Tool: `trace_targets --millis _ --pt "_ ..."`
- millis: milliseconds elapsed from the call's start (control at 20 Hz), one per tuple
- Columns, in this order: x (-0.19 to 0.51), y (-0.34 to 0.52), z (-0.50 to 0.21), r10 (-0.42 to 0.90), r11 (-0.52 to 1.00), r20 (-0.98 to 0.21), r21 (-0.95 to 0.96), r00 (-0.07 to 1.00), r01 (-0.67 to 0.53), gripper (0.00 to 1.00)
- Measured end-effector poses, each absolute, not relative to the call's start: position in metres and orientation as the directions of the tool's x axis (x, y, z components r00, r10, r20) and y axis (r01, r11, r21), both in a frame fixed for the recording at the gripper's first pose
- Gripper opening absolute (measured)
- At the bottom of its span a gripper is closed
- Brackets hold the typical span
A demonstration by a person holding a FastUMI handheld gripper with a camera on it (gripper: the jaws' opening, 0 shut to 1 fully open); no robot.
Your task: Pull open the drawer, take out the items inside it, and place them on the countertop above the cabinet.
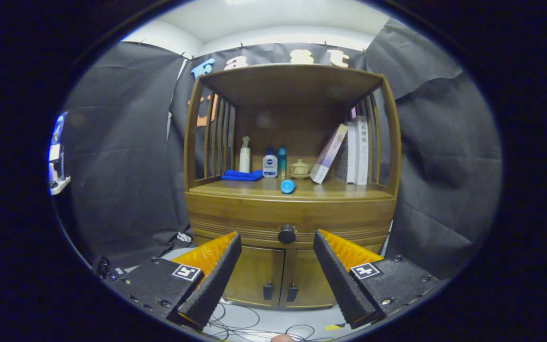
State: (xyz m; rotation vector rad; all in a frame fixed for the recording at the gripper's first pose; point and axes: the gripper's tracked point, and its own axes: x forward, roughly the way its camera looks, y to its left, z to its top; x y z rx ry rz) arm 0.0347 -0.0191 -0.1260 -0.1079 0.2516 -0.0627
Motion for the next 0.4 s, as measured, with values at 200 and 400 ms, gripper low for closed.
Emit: trace_targets --millis 200,400 --pt "0.004 -0.019 -0.131 -0.075 0.994 -0.259 -0.099 0.963 0.051 1.0" --pt "-0.022 -0.013 -0.131 -0.049 0.998 -0.271 -0.044 0.961 0.038 1.0"
